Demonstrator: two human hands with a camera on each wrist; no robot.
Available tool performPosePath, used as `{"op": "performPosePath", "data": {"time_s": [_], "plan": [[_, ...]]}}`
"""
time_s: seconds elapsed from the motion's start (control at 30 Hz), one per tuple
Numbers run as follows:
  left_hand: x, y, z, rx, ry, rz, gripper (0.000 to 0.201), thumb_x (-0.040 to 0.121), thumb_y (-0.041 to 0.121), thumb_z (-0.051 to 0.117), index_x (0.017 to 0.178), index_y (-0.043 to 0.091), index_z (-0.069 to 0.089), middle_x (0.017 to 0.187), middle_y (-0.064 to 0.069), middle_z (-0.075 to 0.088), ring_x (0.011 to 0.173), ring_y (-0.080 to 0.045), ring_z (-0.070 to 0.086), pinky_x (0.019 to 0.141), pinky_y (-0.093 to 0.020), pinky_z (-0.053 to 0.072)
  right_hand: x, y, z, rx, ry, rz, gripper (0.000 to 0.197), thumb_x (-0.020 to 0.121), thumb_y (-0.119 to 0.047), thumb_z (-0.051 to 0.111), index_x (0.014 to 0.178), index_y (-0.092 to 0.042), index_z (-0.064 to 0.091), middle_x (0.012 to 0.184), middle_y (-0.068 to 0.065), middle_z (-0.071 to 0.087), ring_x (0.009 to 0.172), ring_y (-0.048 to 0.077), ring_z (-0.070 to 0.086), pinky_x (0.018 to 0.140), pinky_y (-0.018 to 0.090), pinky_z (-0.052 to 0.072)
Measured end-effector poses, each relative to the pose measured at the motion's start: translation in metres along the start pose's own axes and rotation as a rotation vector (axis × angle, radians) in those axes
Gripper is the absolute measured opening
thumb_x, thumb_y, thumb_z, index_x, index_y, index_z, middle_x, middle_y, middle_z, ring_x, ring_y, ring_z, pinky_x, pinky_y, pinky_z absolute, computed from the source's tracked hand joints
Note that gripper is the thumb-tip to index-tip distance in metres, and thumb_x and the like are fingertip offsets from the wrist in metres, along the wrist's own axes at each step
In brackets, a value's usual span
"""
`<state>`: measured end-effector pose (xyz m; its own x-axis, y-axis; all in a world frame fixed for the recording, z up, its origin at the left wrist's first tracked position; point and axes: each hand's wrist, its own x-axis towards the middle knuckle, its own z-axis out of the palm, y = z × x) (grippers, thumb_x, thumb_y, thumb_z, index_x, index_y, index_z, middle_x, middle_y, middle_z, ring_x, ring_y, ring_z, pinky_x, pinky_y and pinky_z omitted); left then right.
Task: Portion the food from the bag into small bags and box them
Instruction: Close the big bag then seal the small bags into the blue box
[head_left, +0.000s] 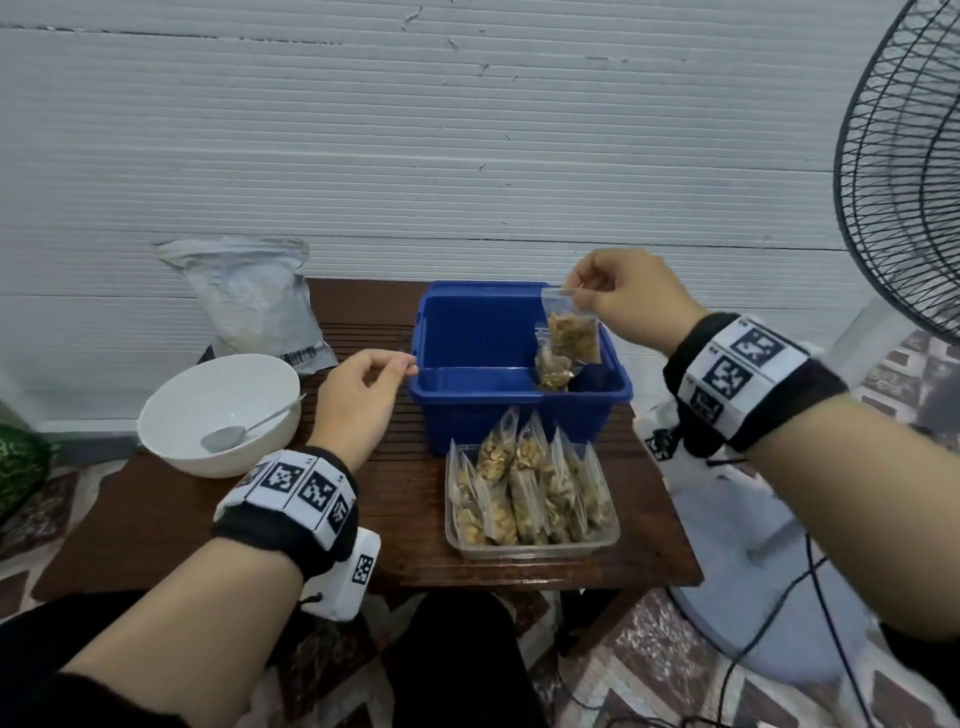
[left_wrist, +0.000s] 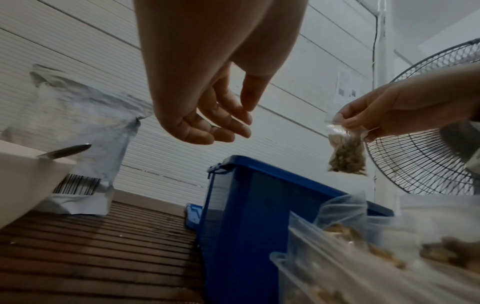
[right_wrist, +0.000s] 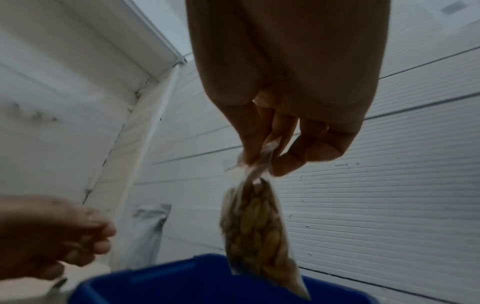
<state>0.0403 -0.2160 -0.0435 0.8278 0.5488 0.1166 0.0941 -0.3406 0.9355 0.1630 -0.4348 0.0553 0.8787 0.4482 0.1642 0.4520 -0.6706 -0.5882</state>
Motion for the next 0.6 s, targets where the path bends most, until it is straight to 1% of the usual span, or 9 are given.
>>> {"op": "performPosePath", "data": {"time_s": [0.07,0.13,0.2,0.27,0.33,0.4,0.47,0.53,0.6], "plan": [[0.007,-0.005,0.0,0.036,0.003,-0.018,0.014,0.097,0.028,0.053,0.092,0.027,0.065,0.101,0.009,0.067,0.091,0.002,0.056,0.086,-0.021,0.042,0.017,0.002,-0.003,-0.138,-0.091,0.015,0.009,0.09,-0.007,0.056,0.091,-0.014,0.063,0.088,0.002,0.062,0.084,0.016,0.056,0.061,0.017,0.041],[0.015,-0.01,0.002,0.066,0.014,-0.026,0.016,0.097,0.03,0.052,0.102,0.022,0.065,0.103,0.011,0.064,0.085,0.009,0.051,0.074,-0.01,0.038,0.033,0.006,-0.001,-0.287,-0.198,0.035,0.011,0.089,-0.008,0.056,0.096,-0.011,0.064,0.094,0.003,0.061,0.087,0.017,0.054,0.072,0.025,0.043],[0.024,-0.013,0.005,0.077,0.028,-0.034,0.018,0.097,0.028,0.053,0.109,0.02,0.064,0.104,0.011,0.061,0.084,0.009,0.05,0.065,-0.004,0.032,0.048,0.01,0.006,-0.447,-0.309,0.053,0.014,0.09,-0.01,0.056,0.102,-0.011,0.065,0.1,0.003,0.062,0.09,0.018,0.053,0.079,0.03,0.045],[0.034,-0.015,0.009,0.073,0.035,-0.039,0.019,0.097,0.027,0.054,0.112,0.019,0.062,0.105,0.011,0.06,0.087,0.005,0.052,0.064,-0.003,0.032,0.063,0.015,0.016,-0.598,-0.422,0.061,0.015,0.09,-0.012,0.057,0.103,-0.013,0.065,0.107,0.005,0.065,0.096,0.022,0.057,0.082,0.032,0.047],[0.045,-0.017,0.013,0.057,0.012,-0.059,0.024,0.096,0.028,0.055,0.117,0.019,0.061,0.107,0.01,0.059,0.086,0.006,0.052,0.065,-0.002,0.034,0.074,0.017,0.027,-0.72,-0.521,0.054,0.016,0.09,-0.01,0.056,0.103,-0.013,0.065,0.109,0.005,0.065,0.096,0.023,0.057,0.078,0.03,0.044],[0.055,-0.019,0.018,0.046,-0.029,-0.077,0.031,0.095,0.03,0.057,0.123,0.018,0.057,0.109,0.009,0.059,0.09,0.003,0.054,0.073,-0.006,0.038,0.083,0.019,0.037,-0.808,-0.603,0.064,0.014,0.089,-0.009,0.056,0.099,-0.014,0.066,0.11,0.007,0.066,0.091,0.021,0.055,0.074,0.029,0.041],[0.063,-0.02,0.023,0.05,-0.082,-0.105,0.04,0.094,0.034,0.058,0.13,0.018,0.052,0.115,0.009,0.057,0.098,-0.006,0.055,0.078,-0.016,0.042,0.091,0.022,0.046,-0.876,-0.656,0.065,0.017,0.088,-0.012,0.058,0.103,-0.011,0.067,0.11,0.008,0.066,0.094,0.024,0.059,0.073,0.03,0.043],[0.067,-0.021,0.027,0.053,-0.137,-0.137,0.047,0.094,0.036,0.058,0.136,0.019,0.047,0.122,0.008,0.053,0.105,-0.009,0.053,0.077,-0.018,0.043,0.101,0.031,0.059,-0.921,-0.694,0.059,0.024,0.085,-0.019,0.062,0.107,-0.013,0.068,0.108,0.008,0.068,0.099,0.029,0.063,0.079,0.035,0.052],[0.07,-0.024,0.029,0.056,-0.166,-0.152,0.05,0.094,0.034,0.058,0.139,0.02,0.043,0.128,0.007,0.052,0.113,-0.013,0.053,0.082,-0.023,0.047,0.106,0.034,0.066,-0.961,-0.698,0.041,0.028,0.08,-0.022,0.065,0.107,-0.016,0.068,0.105,0.005,0.069,0.095,0.028,0.065,0.083,0.038,0.055]]}}
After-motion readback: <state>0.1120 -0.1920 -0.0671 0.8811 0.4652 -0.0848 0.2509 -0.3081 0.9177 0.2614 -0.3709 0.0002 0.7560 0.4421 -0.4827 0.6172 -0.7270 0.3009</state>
